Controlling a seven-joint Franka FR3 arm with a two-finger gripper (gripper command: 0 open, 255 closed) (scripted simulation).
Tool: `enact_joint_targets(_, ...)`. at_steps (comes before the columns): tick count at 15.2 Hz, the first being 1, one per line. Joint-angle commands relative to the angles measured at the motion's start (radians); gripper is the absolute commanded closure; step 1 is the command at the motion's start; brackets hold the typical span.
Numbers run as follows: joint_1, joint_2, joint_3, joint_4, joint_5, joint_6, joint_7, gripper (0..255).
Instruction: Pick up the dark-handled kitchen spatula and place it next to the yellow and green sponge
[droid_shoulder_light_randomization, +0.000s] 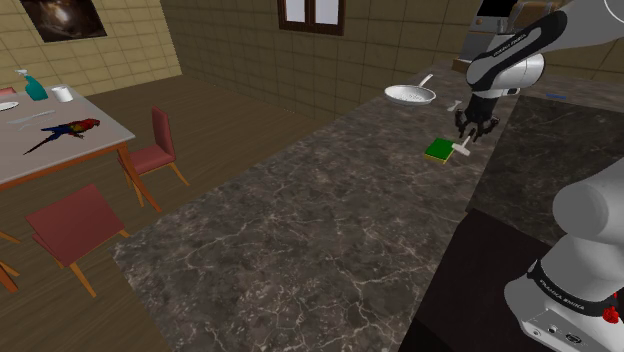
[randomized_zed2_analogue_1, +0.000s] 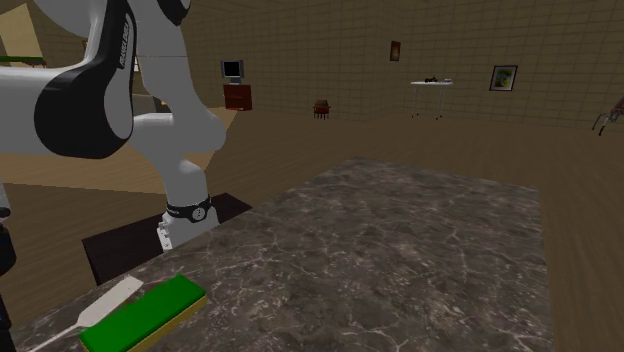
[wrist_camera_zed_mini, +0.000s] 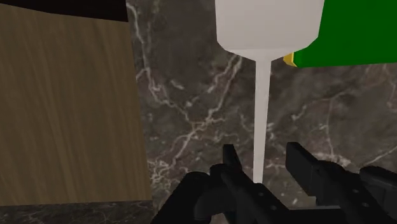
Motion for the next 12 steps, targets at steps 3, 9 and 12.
enact_joint_targets(3, 0.0, 0.0, 0.0, 0.0, 0.0, 0.0, 0.0, 0)
enact_joint_targets(9, 0.003, -0.075, 0.003, 0.048, 0.008, -0.124, -0.005, 0)
enact_joint_targets(12, 0.003, -0.075, 0.003, 0.048, 0.008, -0.124, -0.005, 0)
